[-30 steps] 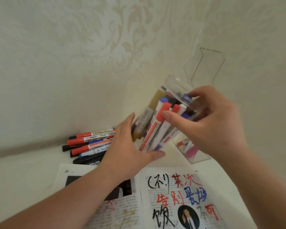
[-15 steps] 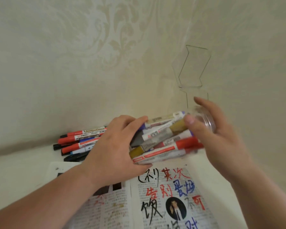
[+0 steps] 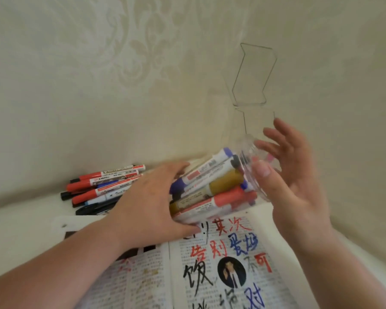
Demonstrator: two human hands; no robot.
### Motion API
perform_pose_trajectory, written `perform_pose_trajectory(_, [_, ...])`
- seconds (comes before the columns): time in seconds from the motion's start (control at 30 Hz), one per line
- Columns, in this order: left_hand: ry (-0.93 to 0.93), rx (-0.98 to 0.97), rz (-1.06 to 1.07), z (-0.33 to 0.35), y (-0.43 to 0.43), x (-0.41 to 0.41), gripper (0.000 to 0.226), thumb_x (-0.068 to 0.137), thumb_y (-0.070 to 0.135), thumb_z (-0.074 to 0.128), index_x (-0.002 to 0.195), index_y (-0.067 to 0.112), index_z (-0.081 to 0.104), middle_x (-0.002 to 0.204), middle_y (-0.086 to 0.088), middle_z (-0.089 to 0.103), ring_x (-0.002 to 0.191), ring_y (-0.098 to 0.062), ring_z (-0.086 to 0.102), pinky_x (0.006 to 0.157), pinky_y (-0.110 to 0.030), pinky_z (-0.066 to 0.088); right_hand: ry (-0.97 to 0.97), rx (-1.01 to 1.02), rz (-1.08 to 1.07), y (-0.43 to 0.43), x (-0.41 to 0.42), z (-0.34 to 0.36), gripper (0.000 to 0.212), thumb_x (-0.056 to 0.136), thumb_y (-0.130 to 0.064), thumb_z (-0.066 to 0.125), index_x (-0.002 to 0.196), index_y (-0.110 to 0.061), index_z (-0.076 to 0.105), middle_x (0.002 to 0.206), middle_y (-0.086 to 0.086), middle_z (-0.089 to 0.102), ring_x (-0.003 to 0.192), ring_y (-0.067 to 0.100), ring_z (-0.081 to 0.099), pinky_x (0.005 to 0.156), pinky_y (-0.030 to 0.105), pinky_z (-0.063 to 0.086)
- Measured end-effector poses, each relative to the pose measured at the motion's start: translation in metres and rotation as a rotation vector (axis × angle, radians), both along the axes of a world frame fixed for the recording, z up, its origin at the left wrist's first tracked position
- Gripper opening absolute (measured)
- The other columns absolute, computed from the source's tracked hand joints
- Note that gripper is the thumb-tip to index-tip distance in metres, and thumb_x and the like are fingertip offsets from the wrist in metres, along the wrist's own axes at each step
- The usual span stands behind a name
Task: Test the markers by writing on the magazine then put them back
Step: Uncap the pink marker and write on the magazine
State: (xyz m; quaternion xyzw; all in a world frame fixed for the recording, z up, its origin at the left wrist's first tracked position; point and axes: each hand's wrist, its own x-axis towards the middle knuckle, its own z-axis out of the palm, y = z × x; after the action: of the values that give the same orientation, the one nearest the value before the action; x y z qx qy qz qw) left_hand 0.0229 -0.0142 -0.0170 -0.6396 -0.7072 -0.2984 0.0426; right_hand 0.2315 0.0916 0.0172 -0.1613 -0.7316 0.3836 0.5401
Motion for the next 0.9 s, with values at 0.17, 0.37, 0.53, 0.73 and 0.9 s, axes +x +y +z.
perform_pose_trajectory(0.17, [-0.263, 0.020, 0.020, 0.002, 0.005, 0.000, 0.097, 0.051, 0.068, 0.089, 0.129, 0.057, 0.032, 0.116, 0.031, 0.058, 0.103, 0.008, 0.059, 0.085, -0.021, 0.054, -0.004, -0.167, 0.083, -0.003, -0.019, 0.005, 0.116, 0.058, -0.054, 0.092, 0.152, -0.042, 0.025, 0.158, -0.008, 0.036, 0.141, 0.012, 0.045, 0.111, 0.051, 0.046])
perform_pose_trajectory(0.37, [-0.306, -0.022, 0.177, -0.008, 0.016, -0.005, 0.087, 0.045, 0.075, 0.086, 0.118, 0.048, 0.046, 0.108, 0.031, 0.043, 0.103, 0.003, 0.050, 0.085, -0.021, 0.048, -0.466, -0.020, -0.030, 0.007, -0.057, 0.042, 0.078, 0.068, -0.034, 0.093, 0.132, -0.037, 0.049, 0.138, -0.015, 0.051, 0.127, 0.007, 0.055, 0.099, 0.032, 0.056])
perform_pose_trajectory(0.53, [-0.547, 0.020, 0.131, -0.012, 0.023, -0.013, 0.083, 0.063, 0.056, 0.090, 0.131, 0.041, 0.042, 0.122, 0.026, 0.055, 0.113, 0.003, 0.054, 0.093, -0.024, 0.050, -0.731, 0.073, 0.127, 0.034, -0.077, 0.075, 0.038, 0.064, -0.016, 0.094, 0.091, -0.022, 0.068, 0.140, -0.009, 0.055, 0.119, 0.011, 0.063, 0.107, 0.041, 0.050])
perform_pose_trajectory(0.73, [-0.568, 0.107, 0.166, -0.012, 0.026, -0.010, 0.109, 0.065, 0.046, 0.092, 0.146, 0.049, 0.019, 0.138, 0.021, 0.051, 0.125, -0.003, 0.052, 0.107, -0.035, 0.047, -0.883, 0.235, -0.070, 0.034, -0.072, 0.076, 0.052, 0.076, -0.035, 0.086, 0.118, -0.042, 0.056, 0.161, -0.012, 0.027, 0.140, 0.010, 0.034, 0.120, 0.041, 0.032])
perform_pose_trajectory(0.9, [-0.454, 0.129, 0.188, -0.013, 0.029, -0.008, 0.085, 0.068, 0.050, 0.089, 0.129, 0.047, 0.031, 0.121, 0.026, 0.052, 0.114, -0.002, 0.054, 0.101, -0.035, 0.051, -0.882, 0.347, -0.229, 0.025, -0.067, 0.062, 0.042, 0.086, -0.042, 0.076, 0.124, -0.042, 0.059, 0.152, -0.013, 0.037, 0.136, 0.013, 0.041, 0.114, 0.041, 0.042])
